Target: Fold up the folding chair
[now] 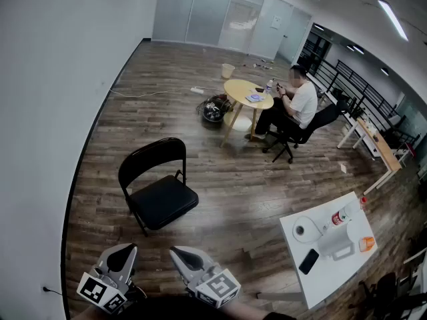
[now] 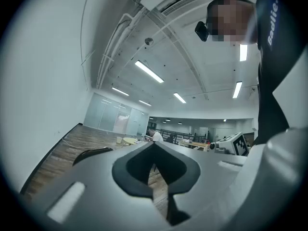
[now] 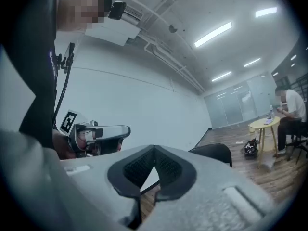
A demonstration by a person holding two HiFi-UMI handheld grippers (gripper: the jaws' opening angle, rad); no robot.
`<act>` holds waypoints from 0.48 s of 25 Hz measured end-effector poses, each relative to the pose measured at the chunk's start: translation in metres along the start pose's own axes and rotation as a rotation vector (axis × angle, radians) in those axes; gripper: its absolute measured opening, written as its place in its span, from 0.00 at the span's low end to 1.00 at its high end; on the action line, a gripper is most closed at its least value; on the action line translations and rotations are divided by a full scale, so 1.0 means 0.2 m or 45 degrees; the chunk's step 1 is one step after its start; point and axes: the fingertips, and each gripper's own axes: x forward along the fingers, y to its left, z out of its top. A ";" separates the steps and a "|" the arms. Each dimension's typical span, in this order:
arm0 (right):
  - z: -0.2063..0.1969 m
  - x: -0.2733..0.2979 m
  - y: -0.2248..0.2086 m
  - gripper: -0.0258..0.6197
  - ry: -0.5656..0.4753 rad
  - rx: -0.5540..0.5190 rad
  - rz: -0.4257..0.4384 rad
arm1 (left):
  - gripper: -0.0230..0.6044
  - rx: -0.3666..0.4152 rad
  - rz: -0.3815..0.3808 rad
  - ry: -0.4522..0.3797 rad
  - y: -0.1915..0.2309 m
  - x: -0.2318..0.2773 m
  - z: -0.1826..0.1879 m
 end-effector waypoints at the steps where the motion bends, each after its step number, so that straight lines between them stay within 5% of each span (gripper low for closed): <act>1: 0.00 0.00 0.00 0.04 -0.001 -0.004 -0.006 | 0.04 -0.001 -0.003 0.000 0.00 0.00 0.00; 12: -0.01 0.01 0.01 0.04 -0.017 -0.009 -0.003 | 0.04 -0.012 0.005 -0.005 0.02 -0.03 -0.02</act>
